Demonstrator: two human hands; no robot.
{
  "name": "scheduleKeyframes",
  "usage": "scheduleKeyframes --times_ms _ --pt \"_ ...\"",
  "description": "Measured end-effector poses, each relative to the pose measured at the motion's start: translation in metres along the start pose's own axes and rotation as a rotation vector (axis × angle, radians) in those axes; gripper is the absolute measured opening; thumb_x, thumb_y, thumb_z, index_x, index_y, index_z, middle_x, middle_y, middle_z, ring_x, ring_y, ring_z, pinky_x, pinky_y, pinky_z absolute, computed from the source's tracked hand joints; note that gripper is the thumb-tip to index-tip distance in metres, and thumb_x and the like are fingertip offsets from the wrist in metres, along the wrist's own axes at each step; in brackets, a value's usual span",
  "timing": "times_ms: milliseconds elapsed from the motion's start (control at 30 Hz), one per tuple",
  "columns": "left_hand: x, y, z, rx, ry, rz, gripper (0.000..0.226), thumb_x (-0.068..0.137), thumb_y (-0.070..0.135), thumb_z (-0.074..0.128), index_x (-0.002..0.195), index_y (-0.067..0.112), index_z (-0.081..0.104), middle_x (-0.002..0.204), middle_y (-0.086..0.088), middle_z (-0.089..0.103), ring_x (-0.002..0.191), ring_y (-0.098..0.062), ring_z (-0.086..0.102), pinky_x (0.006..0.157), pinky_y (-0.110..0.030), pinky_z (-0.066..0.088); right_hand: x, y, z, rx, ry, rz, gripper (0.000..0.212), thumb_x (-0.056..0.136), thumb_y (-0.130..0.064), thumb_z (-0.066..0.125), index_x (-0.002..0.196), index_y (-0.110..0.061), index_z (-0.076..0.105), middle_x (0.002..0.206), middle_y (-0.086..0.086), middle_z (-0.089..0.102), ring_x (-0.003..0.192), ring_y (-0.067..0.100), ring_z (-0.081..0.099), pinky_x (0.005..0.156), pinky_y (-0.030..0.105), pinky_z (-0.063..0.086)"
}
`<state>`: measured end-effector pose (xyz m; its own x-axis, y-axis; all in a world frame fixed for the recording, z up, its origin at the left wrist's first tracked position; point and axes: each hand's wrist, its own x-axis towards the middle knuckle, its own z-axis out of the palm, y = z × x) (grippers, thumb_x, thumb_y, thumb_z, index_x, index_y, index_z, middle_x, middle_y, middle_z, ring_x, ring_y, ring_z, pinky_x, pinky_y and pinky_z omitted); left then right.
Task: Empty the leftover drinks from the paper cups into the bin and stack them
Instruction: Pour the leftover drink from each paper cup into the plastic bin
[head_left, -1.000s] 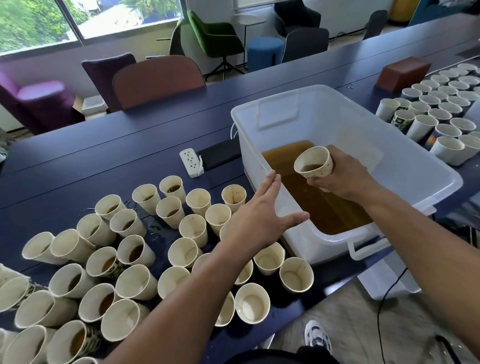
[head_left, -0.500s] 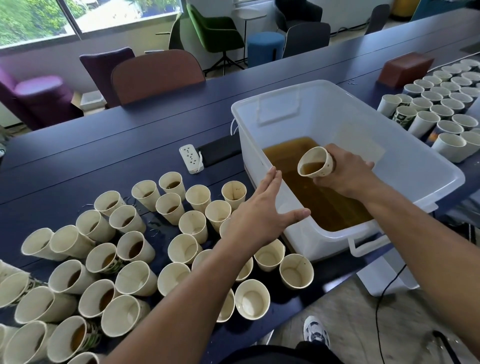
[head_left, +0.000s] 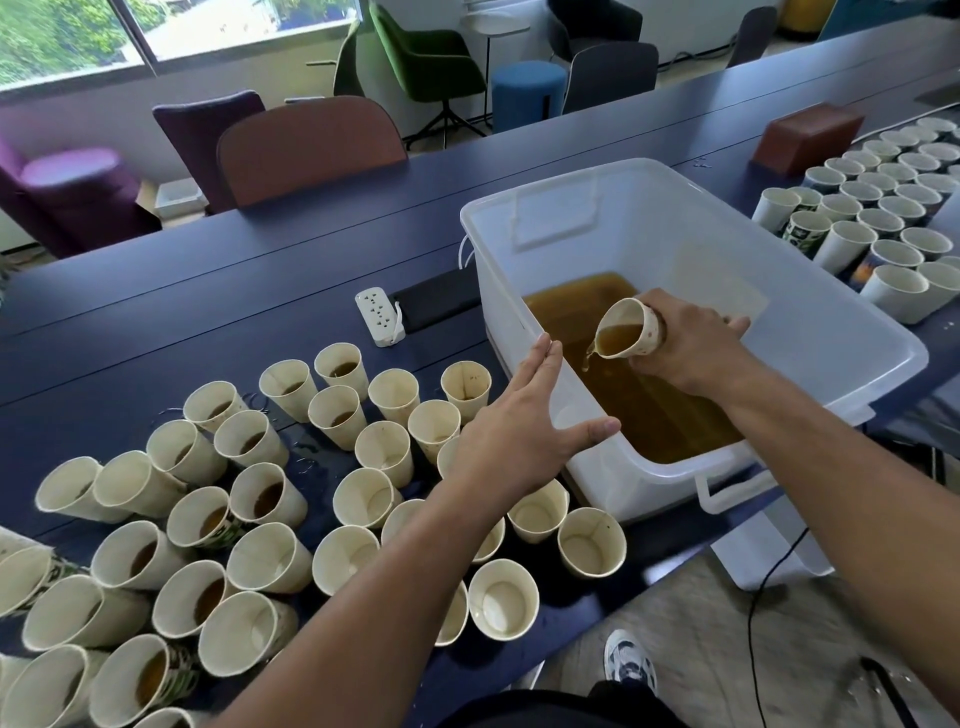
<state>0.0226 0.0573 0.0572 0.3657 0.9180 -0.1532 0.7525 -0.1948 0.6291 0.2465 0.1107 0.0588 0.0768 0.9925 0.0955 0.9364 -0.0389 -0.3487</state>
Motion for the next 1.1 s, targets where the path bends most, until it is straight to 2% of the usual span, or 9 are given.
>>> scheduleKeyframes --times_ms 67,533,800,1100 --pt "0.0000 -0.0001 0.0005 0.003 0.000 -0.001 0.103 0.082 0.078 0.057 0.160 0.042 0.000 0.164 0.029 -0.011 0.154 -0.012 0.019 0.114 -0.049 0.041 -0.0001 -0.0004 0.0000 -0.001 0.002 0.000 0.051 0.082 -0.034 0.079 0.125 -0.030 0.052 0.104 -0.003 0.058 0.106 0.031 0.056 0.086 0.040 0.023" --pt "-0.0016 0.0017 0.0001 -0.009 -0.002 0.000 0.102 0.083 0.076 0.058 0.161 0.041 0.001 0.165 0.027 -0.010 0.154 -0.011 0.017 0.114 -0.046 0.038 0.0024 0.0034 0.0050 -0.024 0.046 -0.051 0.055 0.078 -0.034 0.083 0.124 -0.030 0.054 0.115 0.001 0.065 0.106 0.030 0.058 0.084 0.040 0.020" --pt "-0.0005 0.0022 0.0009 -0.018 -0.002 -0.012 0.102 0.083 0.074 0.059 0.161 0.041 0.001 0.165 0.027 -0.010 0.154 -0.012 0.015 0.115 -0.047 0.036 0.0031 0.0044 0.0074 -0.042 0.063 -0.080 0.056 0.077 -0.031 0.084 0.125 -0.030 0.054 0.119 0.002 0.065 0.109 0.029 0.058 0.089 0.045 0.026" --pt "-0.0008 0.0029 0.0005 -0.016 0.003 -0.016 0.102 0.083 0.074 0.059 0.161 0.042 0.001 0.166 0.026 -0.009 0.154 -0.014 0.017 0.115 -0.048 0.037 -0.0010 0.0006 0.0054 -0.085 0.082 -0.100 0.055 0.081 -0.031 0.080 0.129 -0.029 0.054 0.121 0.004 0.063 0.111 0.029 0.055 0.086 0.041 0.020"
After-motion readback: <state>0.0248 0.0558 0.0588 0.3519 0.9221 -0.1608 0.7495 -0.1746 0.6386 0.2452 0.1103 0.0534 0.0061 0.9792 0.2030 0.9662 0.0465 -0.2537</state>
